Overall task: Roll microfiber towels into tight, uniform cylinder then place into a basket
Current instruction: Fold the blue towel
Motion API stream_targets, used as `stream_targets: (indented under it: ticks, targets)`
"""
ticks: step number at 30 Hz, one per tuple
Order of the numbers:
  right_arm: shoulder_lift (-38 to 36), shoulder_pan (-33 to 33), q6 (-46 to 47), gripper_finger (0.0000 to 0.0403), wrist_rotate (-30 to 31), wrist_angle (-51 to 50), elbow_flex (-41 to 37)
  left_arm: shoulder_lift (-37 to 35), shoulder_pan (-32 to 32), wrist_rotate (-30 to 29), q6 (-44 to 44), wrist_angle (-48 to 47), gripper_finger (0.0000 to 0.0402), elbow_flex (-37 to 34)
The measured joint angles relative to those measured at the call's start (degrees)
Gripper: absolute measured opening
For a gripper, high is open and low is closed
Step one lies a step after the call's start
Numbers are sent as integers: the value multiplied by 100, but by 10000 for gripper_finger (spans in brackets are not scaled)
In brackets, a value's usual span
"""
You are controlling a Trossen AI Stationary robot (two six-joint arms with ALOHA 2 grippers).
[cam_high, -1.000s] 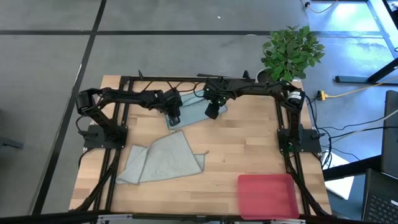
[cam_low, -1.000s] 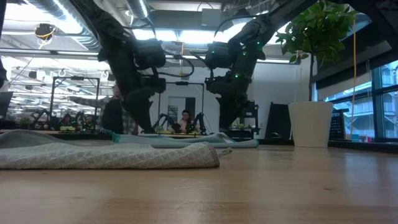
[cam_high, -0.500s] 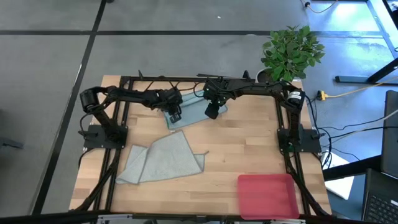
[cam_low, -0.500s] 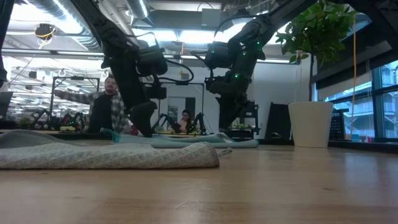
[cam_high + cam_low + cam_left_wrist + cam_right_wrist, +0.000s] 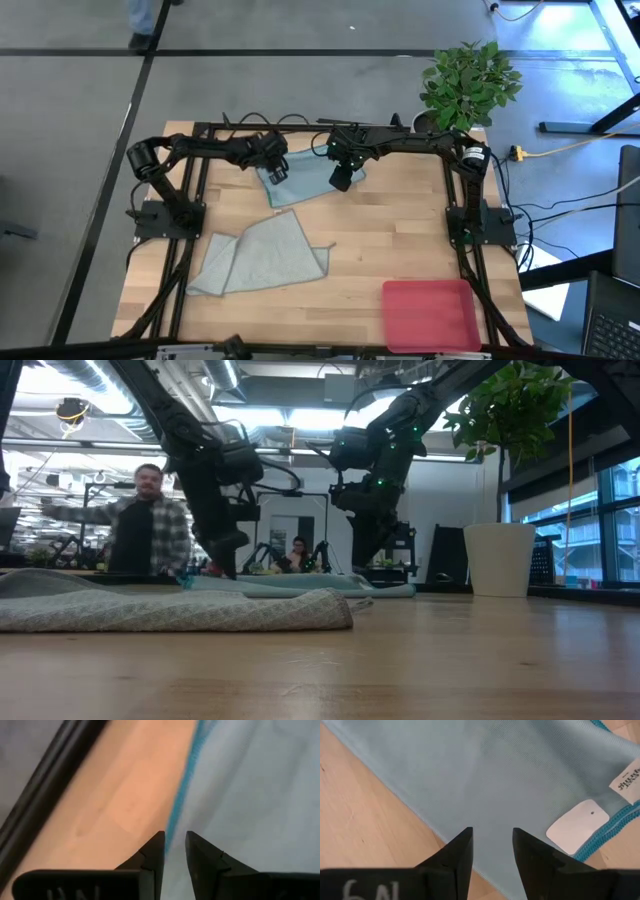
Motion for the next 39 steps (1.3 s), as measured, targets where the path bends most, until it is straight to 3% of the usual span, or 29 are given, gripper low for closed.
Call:
stream_targets:
  ticks: [14, 20, 39]
  targets:
    - [0, 9, 75, 139, 0, 21, 0, -640, -190, 52, -9, -29, 69, 2]
    - [0, 25, 170, 139, 38, 166, -2, -522, -437, 339, -101, -564, 69, -3]
    - [0, 395, 464, 139, 48, 224, -2, -435, -943, 275, -877, -1108, 70, -604]
